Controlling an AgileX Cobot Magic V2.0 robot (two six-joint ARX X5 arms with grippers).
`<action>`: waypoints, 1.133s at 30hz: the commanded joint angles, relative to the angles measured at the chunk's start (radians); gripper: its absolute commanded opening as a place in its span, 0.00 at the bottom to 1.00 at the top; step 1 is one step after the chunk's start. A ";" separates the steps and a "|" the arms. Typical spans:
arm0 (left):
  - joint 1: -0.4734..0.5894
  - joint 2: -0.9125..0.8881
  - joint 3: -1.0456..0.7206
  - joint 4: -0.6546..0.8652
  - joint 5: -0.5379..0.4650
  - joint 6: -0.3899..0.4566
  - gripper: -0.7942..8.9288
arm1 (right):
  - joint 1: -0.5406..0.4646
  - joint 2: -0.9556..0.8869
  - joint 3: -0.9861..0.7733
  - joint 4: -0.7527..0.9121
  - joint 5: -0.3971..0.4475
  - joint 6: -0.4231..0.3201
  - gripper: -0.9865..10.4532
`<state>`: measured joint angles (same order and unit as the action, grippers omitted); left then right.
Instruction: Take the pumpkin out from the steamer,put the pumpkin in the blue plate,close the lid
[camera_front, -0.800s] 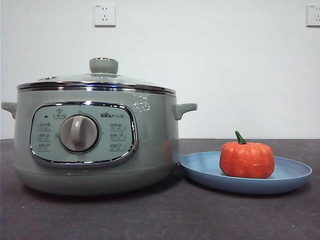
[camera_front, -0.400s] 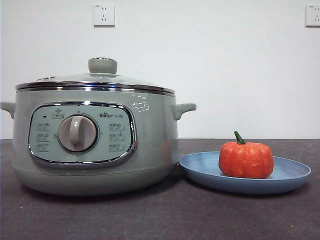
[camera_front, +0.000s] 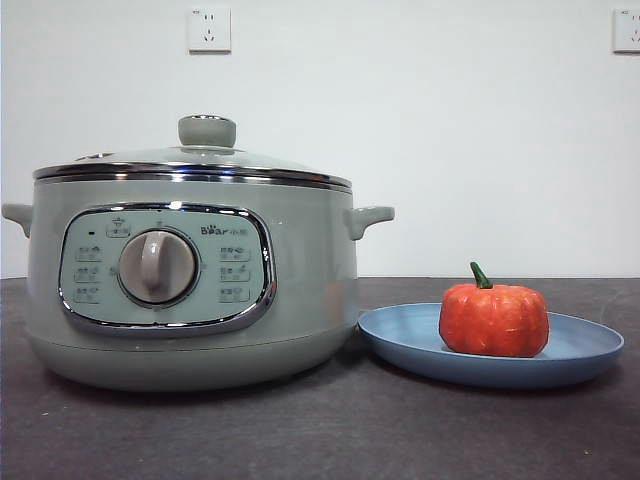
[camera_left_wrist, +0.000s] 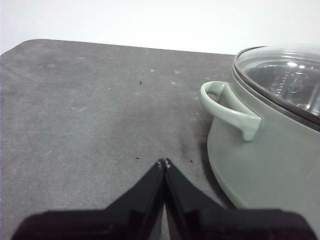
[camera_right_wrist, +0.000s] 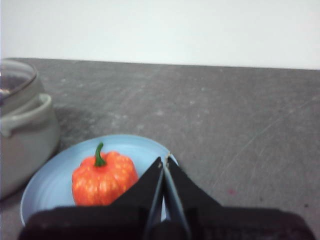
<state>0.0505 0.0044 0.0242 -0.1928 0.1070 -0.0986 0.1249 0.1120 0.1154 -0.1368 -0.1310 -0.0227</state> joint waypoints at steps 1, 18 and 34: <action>0.004 -0.003 -0.016 0.002 -0.001 -0.007 0.08 | -0.001 -0.036 -0.039 0.017 -0.001 -0.005 0.07; 0.004 -0.003 -0.016 0.002 -0.001 -0.007 0.08 | 0.000 -0.111 -0.108 -0.003 -0.001 0.000 0.07; 0.004 -0.003 -0.016 0.002 -0.001 -0.007 0.08 | 0.000 -0.110 -0.108 -0.034 0.006 0.114 0.07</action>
<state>0.0505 0.0044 0.0242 -0.1928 0.1070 -0.0986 0.1249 0.0044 0.0174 -0.1631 -0.1276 0.0822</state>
